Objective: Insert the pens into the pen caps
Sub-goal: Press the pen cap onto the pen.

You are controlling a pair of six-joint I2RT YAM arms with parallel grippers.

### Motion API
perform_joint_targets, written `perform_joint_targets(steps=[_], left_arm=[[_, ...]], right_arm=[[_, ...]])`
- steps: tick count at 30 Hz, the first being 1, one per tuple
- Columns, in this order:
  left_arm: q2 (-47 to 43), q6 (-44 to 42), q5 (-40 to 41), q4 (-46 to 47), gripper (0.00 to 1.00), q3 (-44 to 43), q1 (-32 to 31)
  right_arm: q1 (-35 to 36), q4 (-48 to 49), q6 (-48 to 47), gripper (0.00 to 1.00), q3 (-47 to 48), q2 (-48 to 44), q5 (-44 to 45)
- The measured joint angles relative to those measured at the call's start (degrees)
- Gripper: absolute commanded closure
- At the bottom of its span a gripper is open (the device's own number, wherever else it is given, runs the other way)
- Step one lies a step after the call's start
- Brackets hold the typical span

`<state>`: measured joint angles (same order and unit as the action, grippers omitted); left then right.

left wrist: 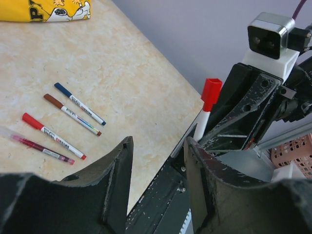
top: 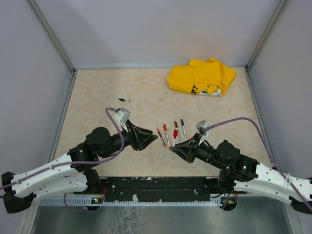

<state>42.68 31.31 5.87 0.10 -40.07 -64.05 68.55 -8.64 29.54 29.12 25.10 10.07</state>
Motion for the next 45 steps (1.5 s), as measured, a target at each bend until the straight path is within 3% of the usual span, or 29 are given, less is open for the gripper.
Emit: perform_joint_targets(steps=[9, 19, 27, 33, 38, 45], left_arm=[[-1.11, -0.72, 0.11, 0.33, 0.48, 1.51, 0.00], [-3.32, -1.75, 0.55, 0.35, 0.46, 2.86, 0.00], [-6.16, -1.51, 0.57, 2.40, 0.28, 3.61, 0.00], [-5.90, -1.14, 0.24, 6.36, 0.23, 4.04, 0.00], [-1.86, -0.74, -1.53, 8.57, 0.24, 4.04, 0.00], [1.44, 0.31, -4.57, 10.67, 0.47, 4.13, -0.04]], right_arm=[[0.00, 9.66, -4.02, 1.00, -6.01, -7.04, -9.40], [0.00, 9.07, -8.61, 1.00, -5.38, -0.50, -15.65], [0.00, 7.19, -8.07, 1.00, -2.78, 7.04, -14.58], [0.00, 8.72, -6.43, 1.00, -1.22, 11.02, -14.40], [0.00, 10.23, -5.86, 1.00, 0.35, 12.90, -14.51], [0.00, 11.23, -5.75, 1.00, 2.05, 13.68, -14.84]])
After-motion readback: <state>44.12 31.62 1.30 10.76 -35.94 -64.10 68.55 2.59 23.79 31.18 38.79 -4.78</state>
